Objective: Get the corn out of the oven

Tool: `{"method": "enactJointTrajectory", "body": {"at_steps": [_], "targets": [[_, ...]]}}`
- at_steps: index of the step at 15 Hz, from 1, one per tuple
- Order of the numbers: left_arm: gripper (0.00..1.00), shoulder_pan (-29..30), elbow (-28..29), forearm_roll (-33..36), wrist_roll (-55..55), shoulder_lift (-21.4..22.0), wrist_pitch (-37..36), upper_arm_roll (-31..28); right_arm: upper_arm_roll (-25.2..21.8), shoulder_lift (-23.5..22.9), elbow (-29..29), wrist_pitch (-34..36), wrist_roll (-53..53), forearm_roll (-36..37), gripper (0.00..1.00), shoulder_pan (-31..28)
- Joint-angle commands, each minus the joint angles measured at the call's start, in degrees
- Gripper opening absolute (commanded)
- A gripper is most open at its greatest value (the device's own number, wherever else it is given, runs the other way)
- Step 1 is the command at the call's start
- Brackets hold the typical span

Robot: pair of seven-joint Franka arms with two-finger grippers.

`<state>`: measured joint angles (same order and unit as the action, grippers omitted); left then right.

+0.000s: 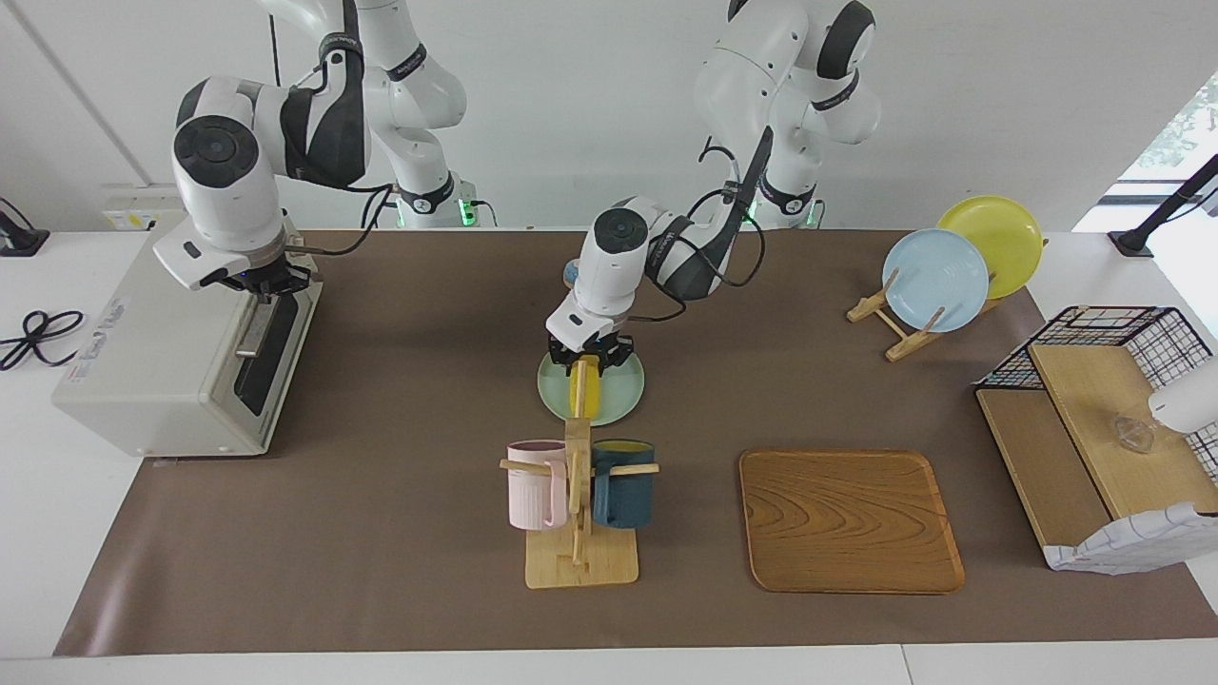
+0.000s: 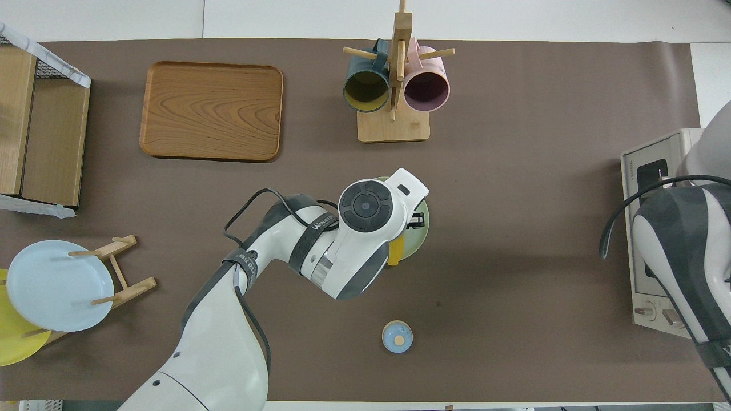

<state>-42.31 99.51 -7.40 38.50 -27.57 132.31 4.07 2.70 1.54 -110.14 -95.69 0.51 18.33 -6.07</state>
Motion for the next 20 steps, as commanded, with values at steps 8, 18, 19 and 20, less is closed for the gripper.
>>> {"method": "enactJointTrajectory", "body": {"at_steps": [8,18,19,20], "targets": [[0.0,21.62,-11.85,1.25,-15.26,6.41,-22.69,-0.56,0.55,1.45,11.08,6.48,1.16,-19.39,1.0,-2.37],[0.0,33.87,-37.98,4.85,-30.32,-16.8,-22.47,-1.09,-0.32,-6.73,23.83,13.51,-1.3,-17.9,1.0,1.84],[0.0,35.18,-37.9,4.85,-30.41,-17.25,-20.97,-0.82,-1.11,-6.47,23.22,13.78,-1.31,-17.72,1.0,2.46],[0.0,35.63,-37.72,4.94,-30.58,-17.6,-20.43,-0.73,-1.38,-5.59,22.52,14.13,-1.31,-16.68,1.0,3.68]]}}
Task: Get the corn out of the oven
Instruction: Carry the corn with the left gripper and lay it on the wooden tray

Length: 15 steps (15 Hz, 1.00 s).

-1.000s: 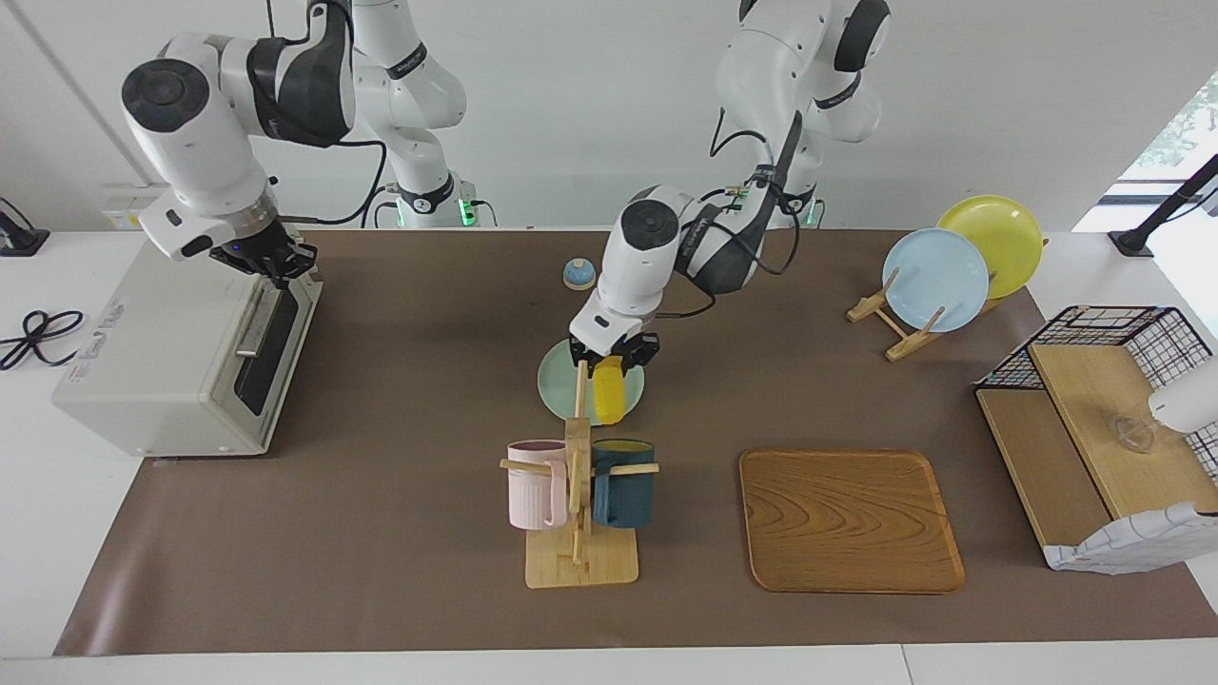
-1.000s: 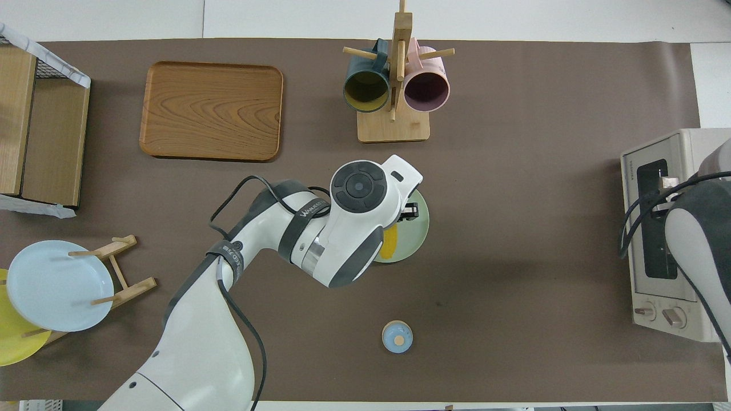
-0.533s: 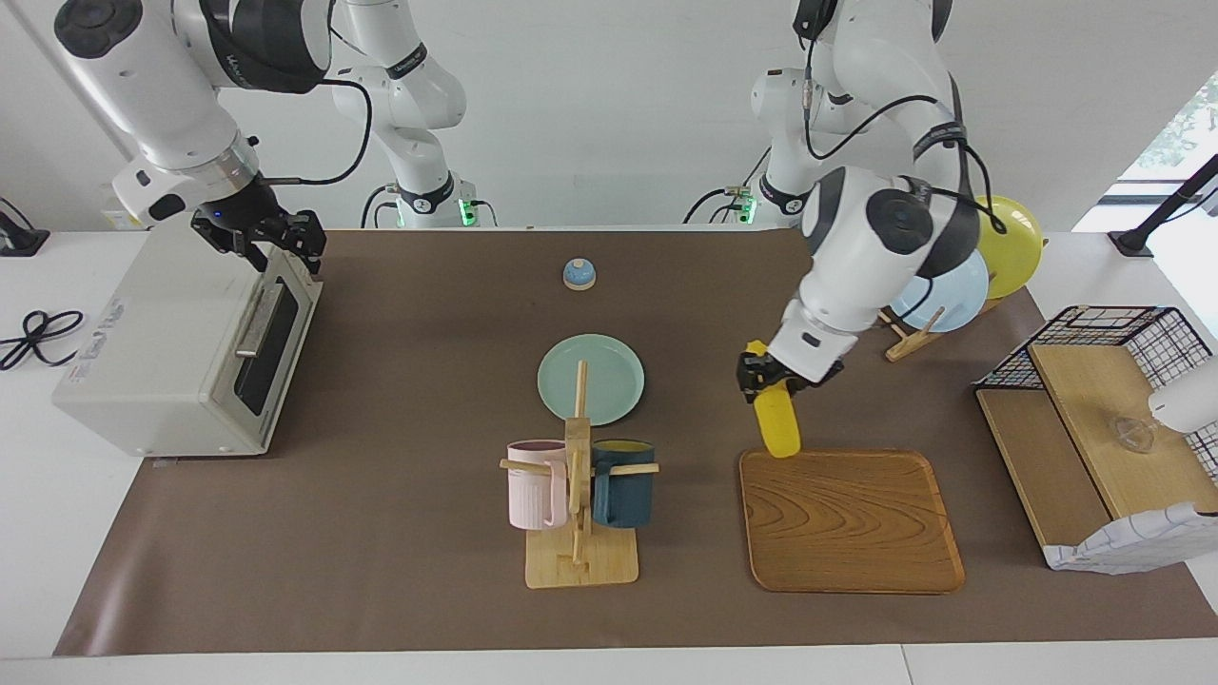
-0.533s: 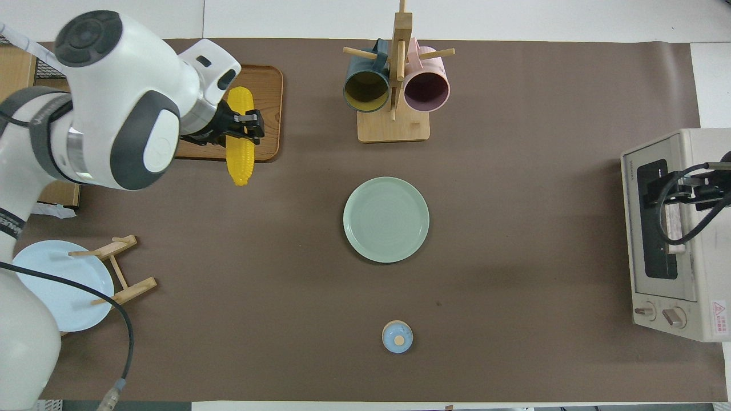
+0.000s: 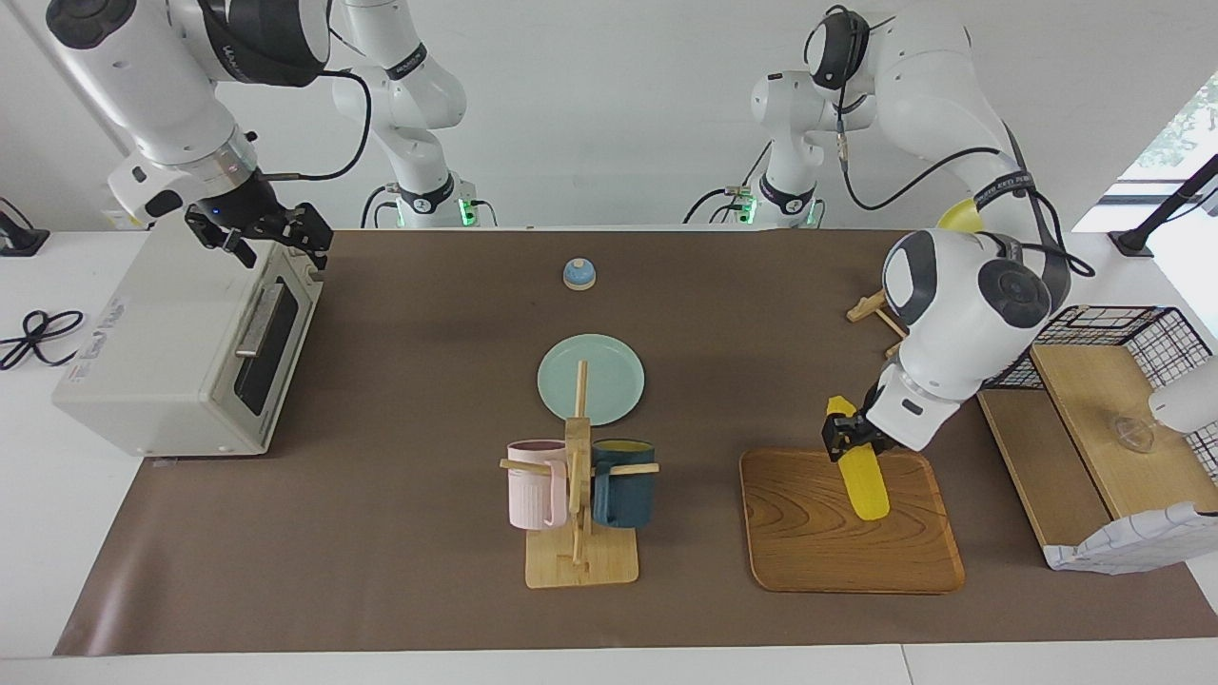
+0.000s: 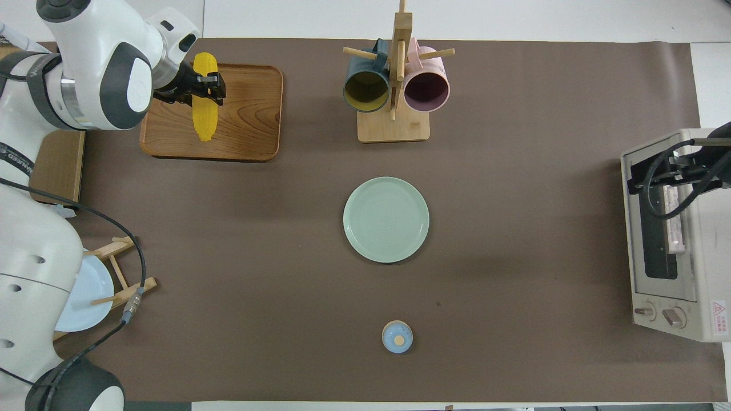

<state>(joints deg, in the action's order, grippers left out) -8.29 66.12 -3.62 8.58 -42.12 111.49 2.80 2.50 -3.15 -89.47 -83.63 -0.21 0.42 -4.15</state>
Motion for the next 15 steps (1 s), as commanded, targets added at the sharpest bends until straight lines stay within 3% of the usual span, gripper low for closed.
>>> {"method": "enactJointTrajectory", "body": {"at_steps": [1,5,9,10,11,15], "targets": [[0.0,1.52,-3.29,1.5,-0.76,-3.05,1.27,0.54,-1.1,-0.46,1.32,1.98,-0.67,2.21,1.0,2.21],[0.0,1.35,-3.19,2.83,-0.93,-5.16,2.25,0.71,-1.8,2.53,-2.37,1.46,-0.5,2.31,1.0,3.01],[0.0,1.7,-3.02,2.91,-3.2,-5.16,2.33,0.72,-2.59,2.27,-2.29,1.37,-0.41,2.31,1.0,3.53],[0.78,1.79,-2.93,2.91,-4.96,-5.07,1.98,0.72,-2.59,2.01,-2.11,0.24,-0.06,2.31,1.0,2.75],[1.0,1.79,-3.02,2.83,-5.32,-4.99,1.55,0.72,-2.59,1.92,-1.94,-1.08,-0.06,2.22,1.0,1.96],[1.0,1.88,-2.84,3.09,-5.42,-2.89,-0.82,0.54,-2.68,1.92,-1.85,-1.45,-1.28,1.87,1.0,1.77]]}}
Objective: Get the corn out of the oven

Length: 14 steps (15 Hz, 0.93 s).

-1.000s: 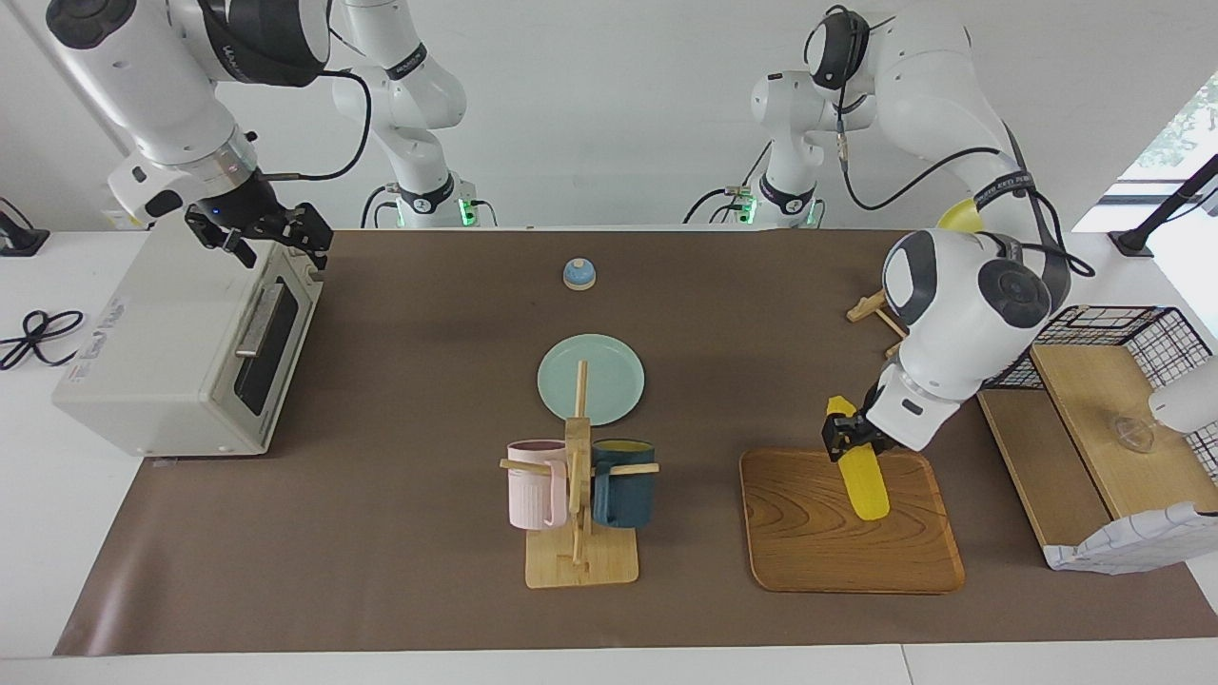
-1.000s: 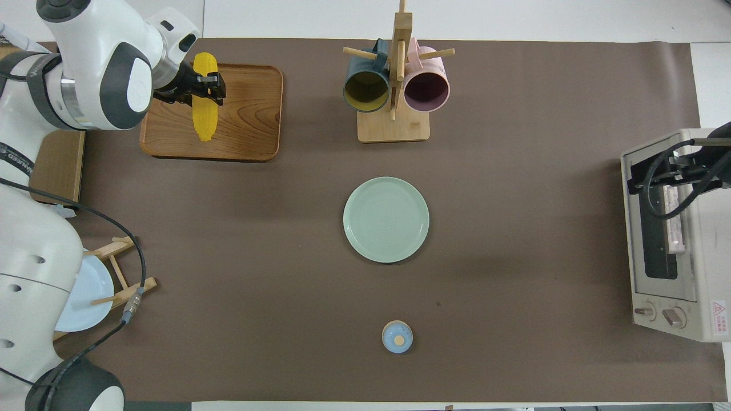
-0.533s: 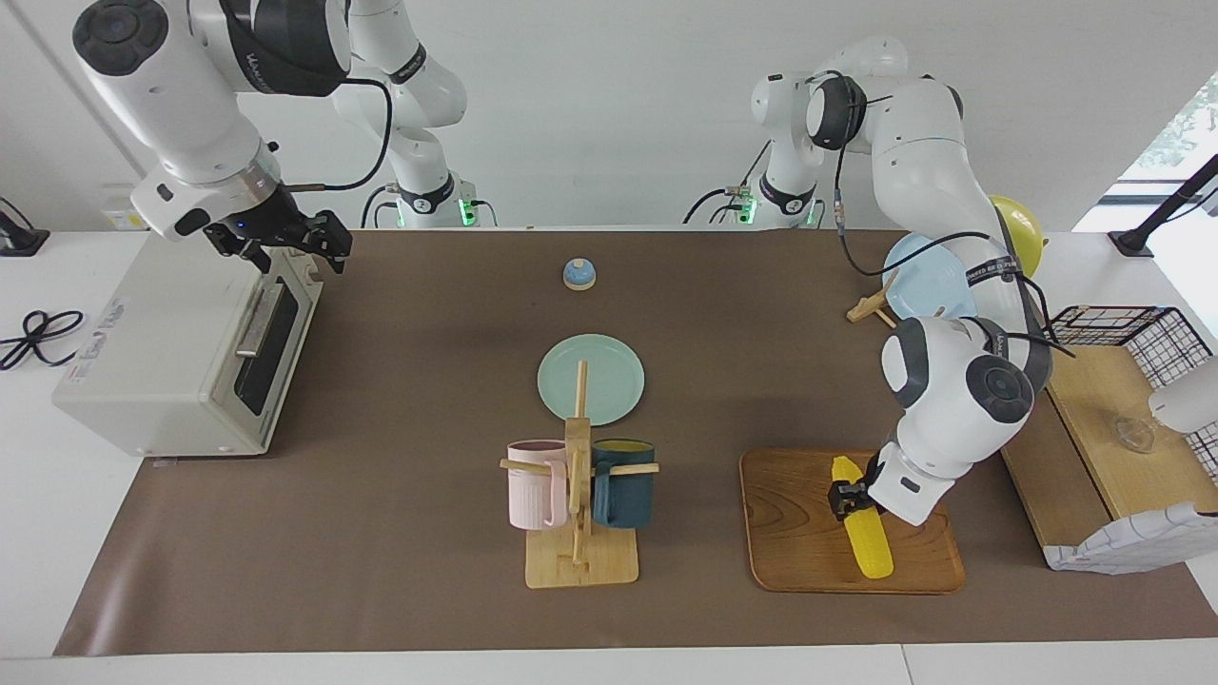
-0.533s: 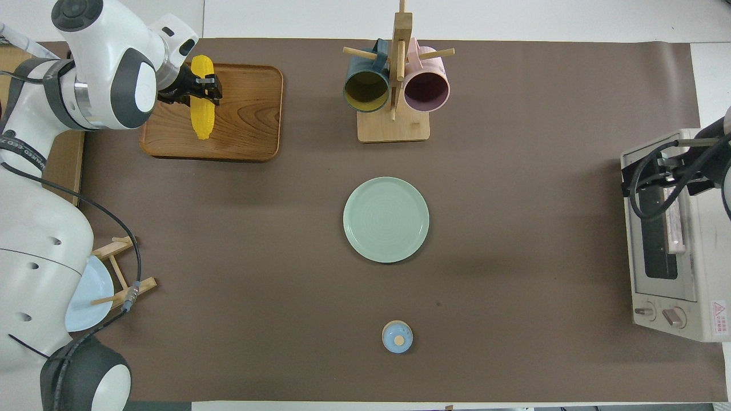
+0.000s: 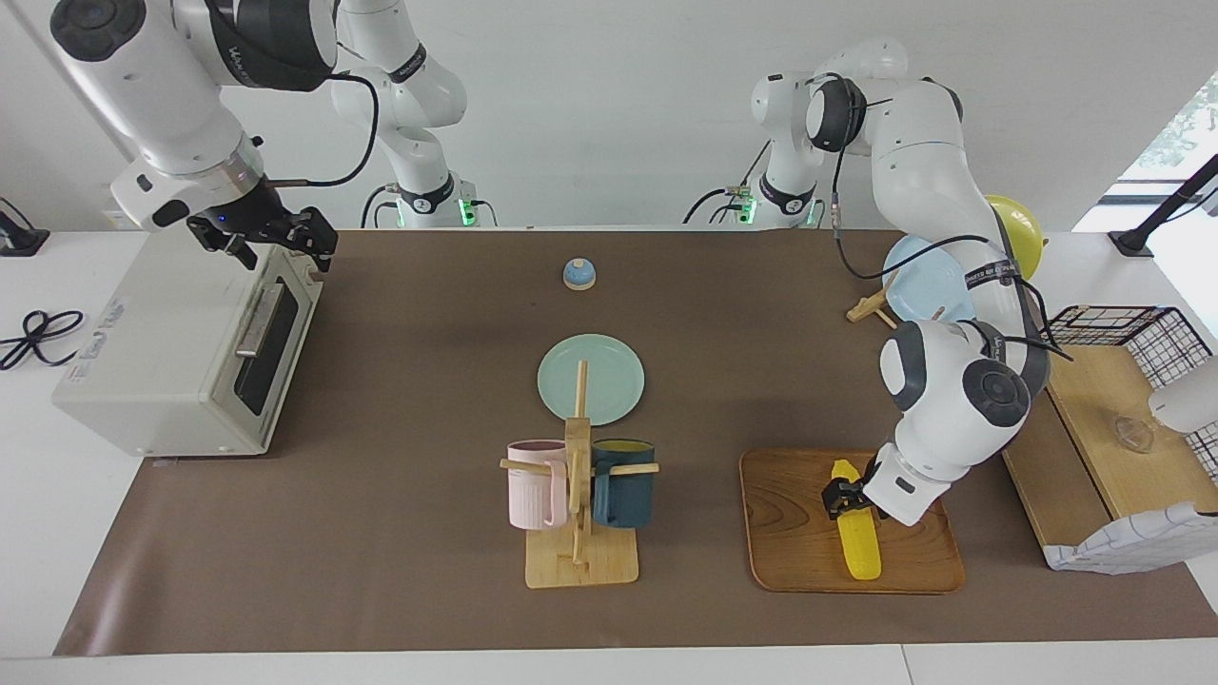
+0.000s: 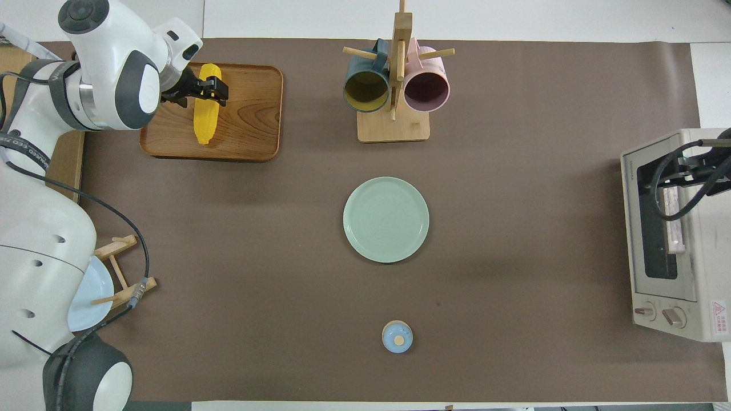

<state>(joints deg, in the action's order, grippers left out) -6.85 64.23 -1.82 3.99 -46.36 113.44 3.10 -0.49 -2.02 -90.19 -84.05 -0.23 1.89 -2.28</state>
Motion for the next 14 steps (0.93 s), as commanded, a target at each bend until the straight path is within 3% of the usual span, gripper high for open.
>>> {"method": "enactJointTrajectory", "body": {"at_steps": [1,3,7,11,14], "targets": [[1.0,0.61,-0.94,1.2,-0.83,2.66,-4.0,0.24,0.4,0.87,-1.13,-1.03,-1.17,0.3,1.0,-0.26],[1.0,0.88,2.28,0.94,-0.3,8.18,-7.69,0.15,0.31,0.96,-1.04,-1.2,-1.09,-0.05,1.0,-0.44],[1.0,1.32,17.31,1.03,0.14,25.67,-11.3,-0.03,0.4,1.22,-0.86,-1.03,-0.91,-0.14,1.0,-0.18],[1.0,1.4,18.74,1.11,2.42,35.35,-22.8,-0.2,0.4,1.22,-0.77,-1.2,-0.82,-0.22,1.0,-0.44],[1.0,2.28,19.53,1.11,2.69,40.19,-29.4,-0.12,0.4,1.31,-0.86,-0.67,-0.73,-0.22,1.0,-0.35]]}}
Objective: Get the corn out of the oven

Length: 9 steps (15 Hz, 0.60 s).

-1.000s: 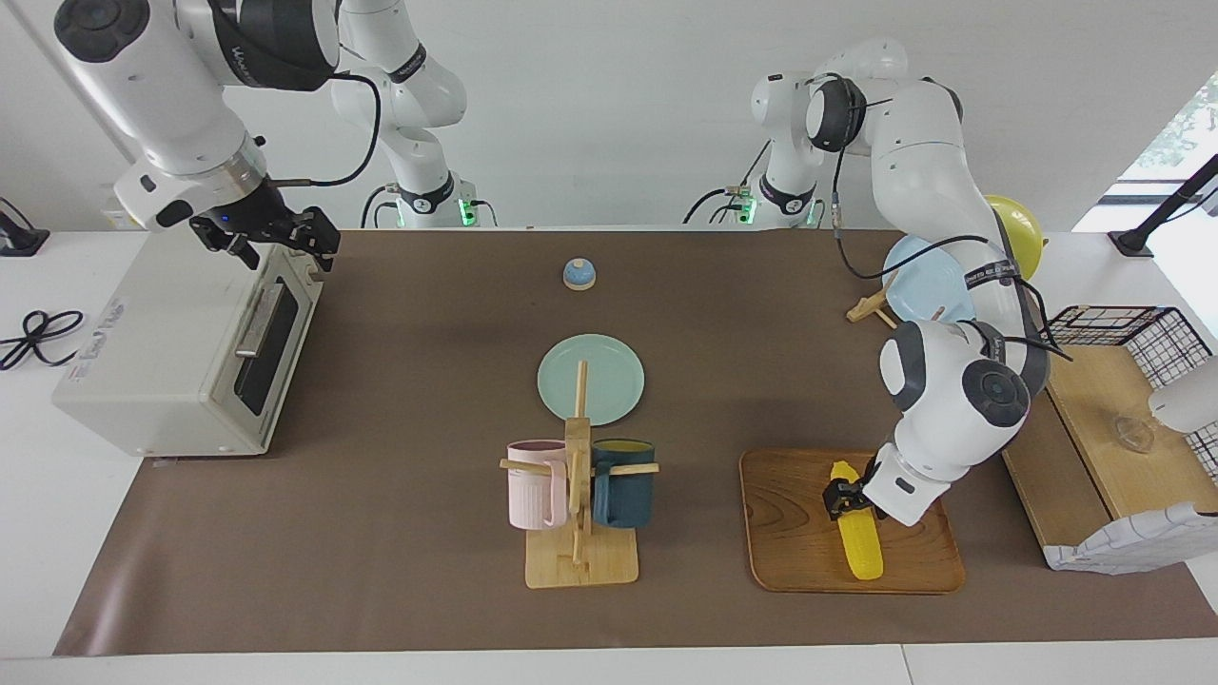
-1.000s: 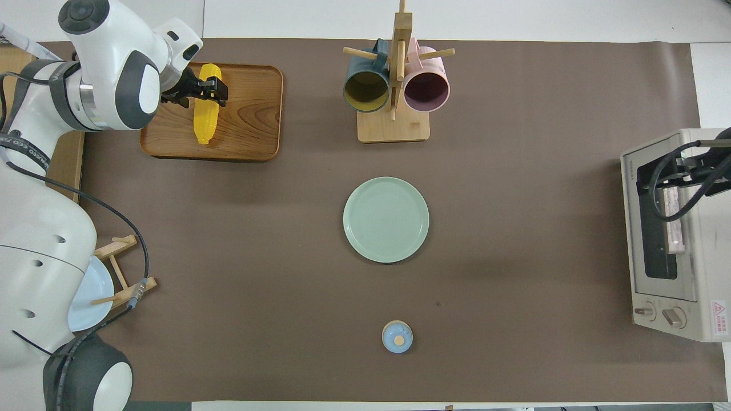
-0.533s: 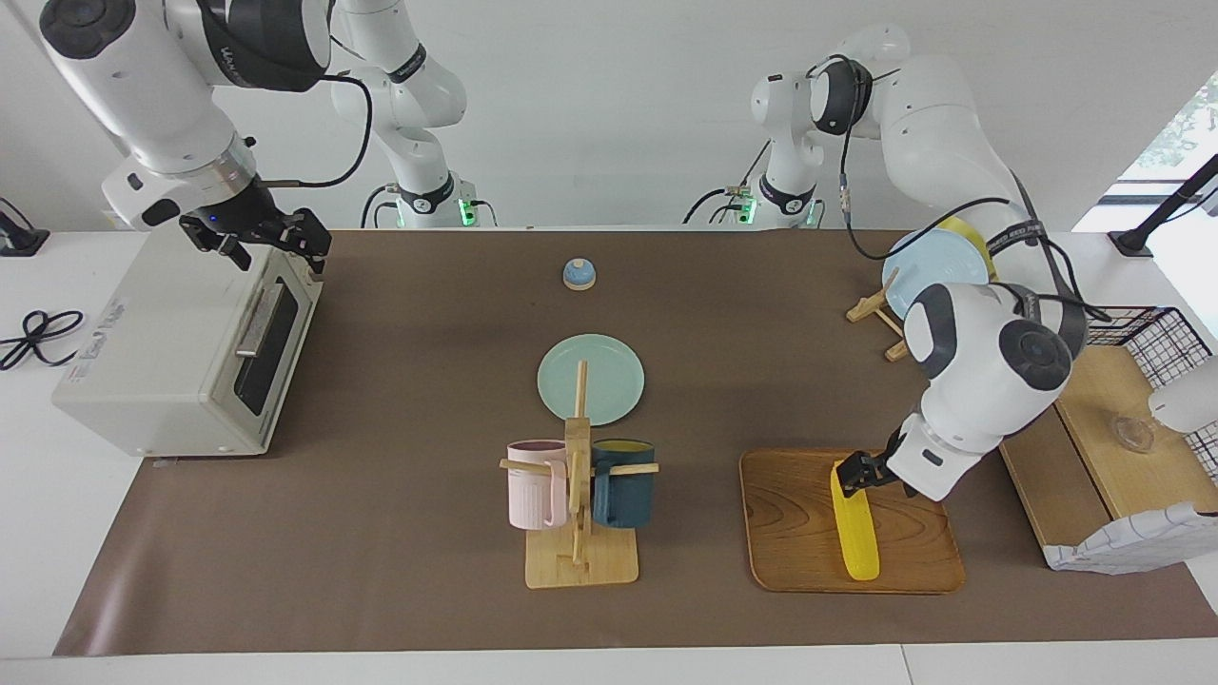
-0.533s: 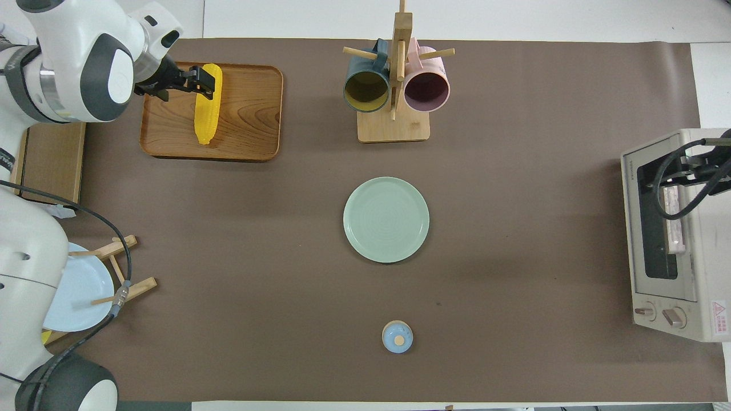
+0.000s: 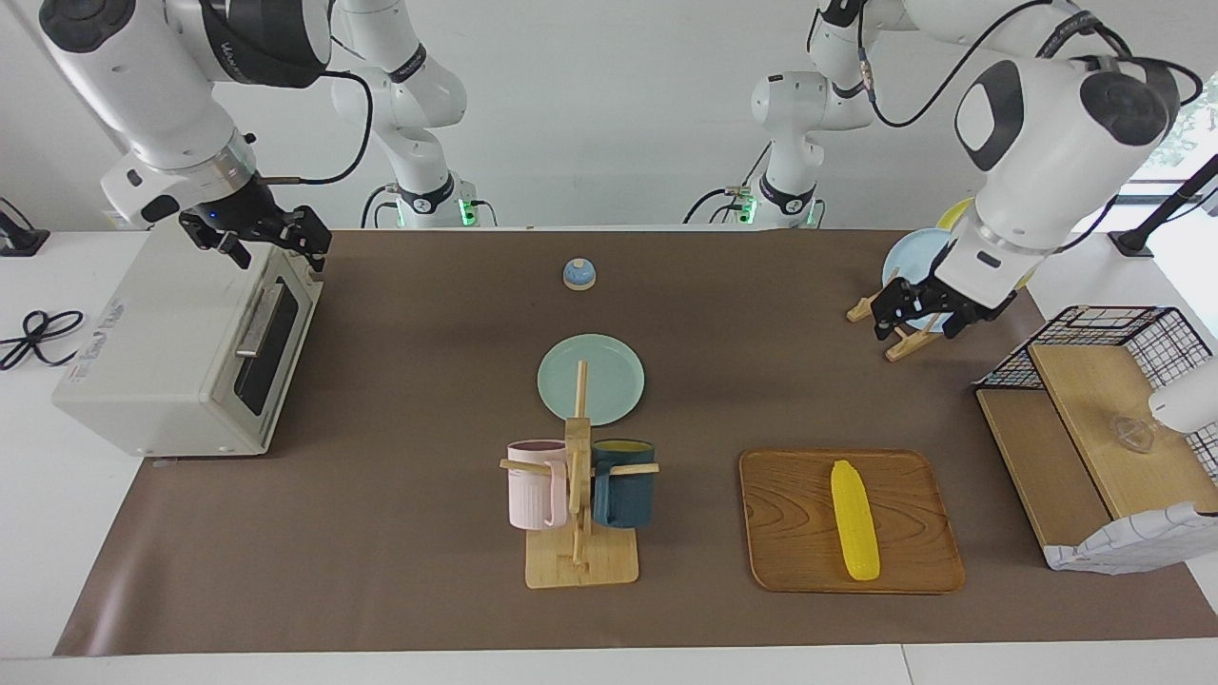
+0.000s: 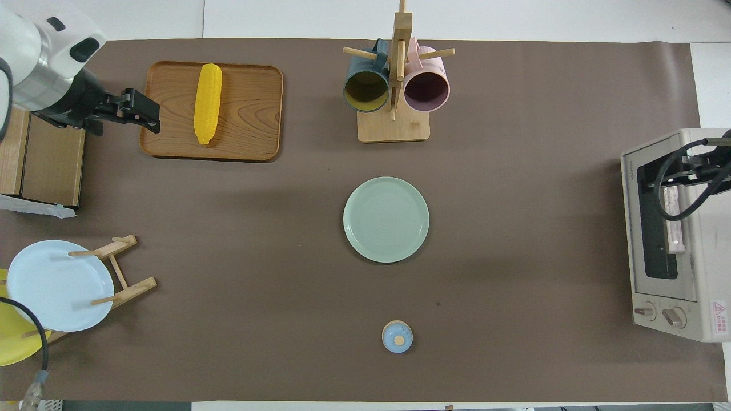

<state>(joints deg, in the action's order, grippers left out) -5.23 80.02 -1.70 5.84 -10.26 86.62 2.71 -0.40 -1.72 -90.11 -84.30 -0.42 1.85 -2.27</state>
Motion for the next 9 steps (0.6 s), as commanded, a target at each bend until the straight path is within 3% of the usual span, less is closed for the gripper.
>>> {"method": "enactJointTrajectory", "body": {"at_steps": [1,5,9], "targets": [[1.0,0.58,4.78,1.0,1.27,5.85,-3.81,0.28,0.31,1.02,-0.95,-0.51,-0.55,-0.18,1.0,-0.36],[1.0,-0.22,14.26,1.0,4.78,13.5,-4.09,0.72,0.31,1.02,-0.86,-0.52,-0.63,-0.09,1.0,-0.19],[1.0,-0.21,16.49,0.12,5.14,14.14,0.74,0.81,0.31,1.02,-0.95,-0.78,-0.55,-0.18,1.0,-0.54]]}}
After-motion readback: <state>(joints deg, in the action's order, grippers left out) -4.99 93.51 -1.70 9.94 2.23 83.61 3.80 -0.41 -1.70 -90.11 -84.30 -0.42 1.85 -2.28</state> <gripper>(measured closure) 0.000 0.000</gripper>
